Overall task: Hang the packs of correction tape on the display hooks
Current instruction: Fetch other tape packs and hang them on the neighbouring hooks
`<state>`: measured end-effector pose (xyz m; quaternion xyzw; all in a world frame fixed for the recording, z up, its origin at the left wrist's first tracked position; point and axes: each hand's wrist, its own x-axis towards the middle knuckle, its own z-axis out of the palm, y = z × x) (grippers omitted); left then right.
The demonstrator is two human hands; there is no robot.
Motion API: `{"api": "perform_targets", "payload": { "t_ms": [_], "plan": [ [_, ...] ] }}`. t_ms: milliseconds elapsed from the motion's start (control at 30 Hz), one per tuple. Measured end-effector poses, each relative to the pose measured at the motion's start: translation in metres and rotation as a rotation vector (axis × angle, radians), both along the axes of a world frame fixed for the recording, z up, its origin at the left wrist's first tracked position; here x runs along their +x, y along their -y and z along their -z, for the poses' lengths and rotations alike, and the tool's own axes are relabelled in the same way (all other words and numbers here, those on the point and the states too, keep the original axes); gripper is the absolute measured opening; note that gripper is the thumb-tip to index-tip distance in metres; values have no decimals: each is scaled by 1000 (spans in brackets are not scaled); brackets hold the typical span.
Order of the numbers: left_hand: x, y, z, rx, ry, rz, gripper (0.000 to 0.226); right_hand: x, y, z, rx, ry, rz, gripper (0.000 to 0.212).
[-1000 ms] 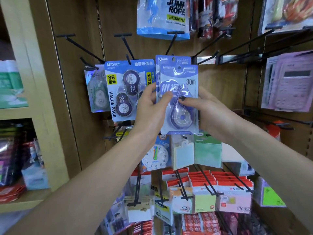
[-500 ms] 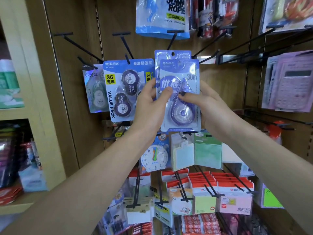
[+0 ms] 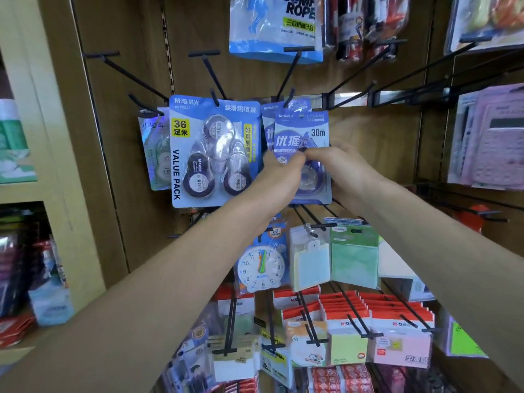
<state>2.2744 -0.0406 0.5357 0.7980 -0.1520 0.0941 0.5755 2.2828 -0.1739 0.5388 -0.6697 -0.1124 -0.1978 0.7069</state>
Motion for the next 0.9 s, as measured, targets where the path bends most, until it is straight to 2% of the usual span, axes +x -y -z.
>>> {"api": "perform_targets", "payload": {
  "t_ms": [100,267,400,467,600,733,900],
  "plan": [
    [14,-1,3,10,-100,65,77,17,-5,-4,-24,-56,11,53],
    [30,-4,0,-97,-205,75,93,36,-9,-9,-28,-106,41,36],
    [36,-6,0,-121,-206,56,72,39,-10,-13,-79,-160,39,32],
    [37,-6,1,-107,-213,60,70,40,-9,-12,-80,-158,43,30],
    [32,-10,10,-19,-131,57,46,35,-7,-3,-43,-92,94,11],
    [9,-15,16,47,0,110,22,16,2,9,-18,-44,109,33],
    [-16,-24,20,118,153,111,31,-19,12,20,-22,68,-12,40]
  ]
}}
